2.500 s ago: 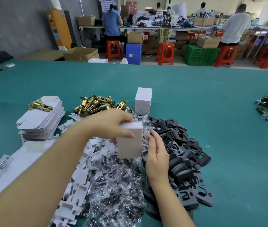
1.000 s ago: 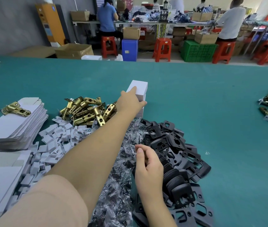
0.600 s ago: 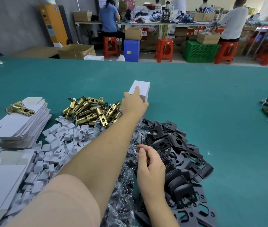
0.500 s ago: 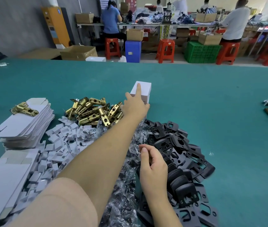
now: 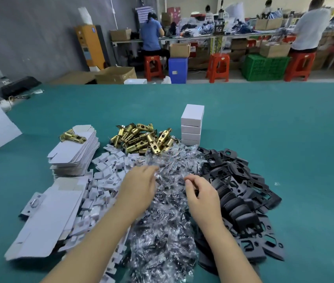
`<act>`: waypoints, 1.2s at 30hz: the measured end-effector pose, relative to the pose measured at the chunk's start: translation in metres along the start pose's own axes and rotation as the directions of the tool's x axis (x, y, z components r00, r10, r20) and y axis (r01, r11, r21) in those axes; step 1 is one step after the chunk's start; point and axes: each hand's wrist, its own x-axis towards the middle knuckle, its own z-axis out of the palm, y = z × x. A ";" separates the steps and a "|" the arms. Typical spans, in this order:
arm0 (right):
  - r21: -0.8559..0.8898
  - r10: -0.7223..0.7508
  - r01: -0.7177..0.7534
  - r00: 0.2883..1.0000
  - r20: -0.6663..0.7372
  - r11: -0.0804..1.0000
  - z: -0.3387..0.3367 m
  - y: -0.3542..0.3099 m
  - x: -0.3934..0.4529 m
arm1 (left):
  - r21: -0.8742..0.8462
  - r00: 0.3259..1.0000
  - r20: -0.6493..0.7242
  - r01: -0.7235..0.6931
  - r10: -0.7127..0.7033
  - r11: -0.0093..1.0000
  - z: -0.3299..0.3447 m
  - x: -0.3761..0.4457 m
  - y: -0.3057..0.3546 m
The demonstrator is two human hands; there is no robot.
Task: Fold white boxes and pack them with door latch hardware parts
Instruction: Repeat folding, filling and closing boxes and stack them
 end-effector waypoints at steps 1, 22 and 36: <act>-0.025 -0.018 0.018 1.000 0.009 1.000 0.000 0.000 -0.002 | -0.011 0.999 0.026 0.020 -0.020 1.000 0.002 -0.010 -0.006; -0.214 -0.132 0.115 0.989 -0.065 0.970 0.005 0.007 -0.018 | 0.572 0.854 0.019 0.417 -0.520 0.706 -0.075 -0.055 -0.129; -0.212 -0.093 0.079 0.994 -0.058 0.974 0.007 0.011 -0.017 | 0.667 0.871 0.051 0.334 -0.488 0.666 -0.060 -0.050 -0.125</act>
